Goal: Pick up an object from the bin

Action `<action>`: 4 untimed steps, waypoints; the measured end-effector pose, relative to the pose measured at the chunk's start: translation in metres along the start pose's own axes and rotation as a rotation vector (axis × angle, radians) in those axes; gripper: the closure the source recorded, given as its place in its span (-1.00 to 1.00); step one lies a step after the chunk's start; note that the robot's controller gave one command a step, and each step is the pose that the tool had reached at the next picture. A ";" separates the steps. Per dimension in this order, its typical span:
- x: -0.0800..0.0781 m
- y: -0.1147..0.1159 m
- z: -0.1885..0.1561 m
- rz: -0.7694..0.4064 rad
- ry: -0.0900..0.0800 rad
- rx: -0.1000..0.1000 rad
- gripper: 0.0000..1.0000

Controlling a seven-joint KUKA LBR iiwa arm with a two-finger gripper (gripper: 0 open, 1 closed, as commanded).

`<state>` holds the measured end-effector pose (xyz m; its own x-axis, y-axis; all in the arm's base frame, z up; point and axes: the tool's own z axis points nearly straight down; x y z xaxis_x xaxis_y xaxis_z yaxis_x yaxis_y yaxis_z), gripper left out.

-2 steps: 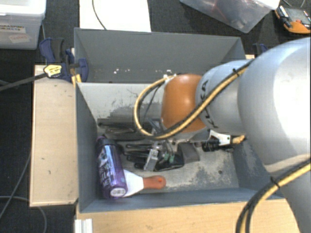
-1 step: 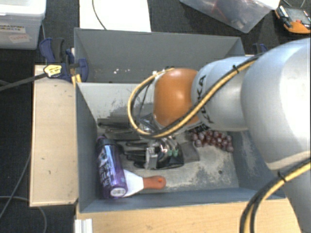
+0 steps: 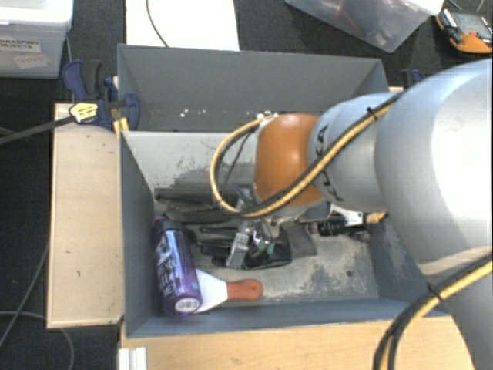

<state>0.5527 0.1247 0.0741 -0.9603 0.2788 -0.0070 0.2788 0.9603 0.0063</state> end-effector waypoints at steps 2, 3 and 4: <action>-0.002 0.003 -0.001 -0.029 -0.003 -0.001 1.00; -0.002 0.003 -0.001 -0.028 -0.003 -0.001 1.00; -0.002 0.003 -0.010 -0.027 -0.003 -0.002 1.00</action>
Offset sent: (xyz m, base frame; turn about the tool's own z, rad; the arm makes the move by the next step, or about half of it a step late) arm 0.0020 0.0021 -0.0003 -0.0298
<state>0.5555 0.1271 0.0840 -0.9675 0.2528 -0.0104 0.2528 0.9675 0.0076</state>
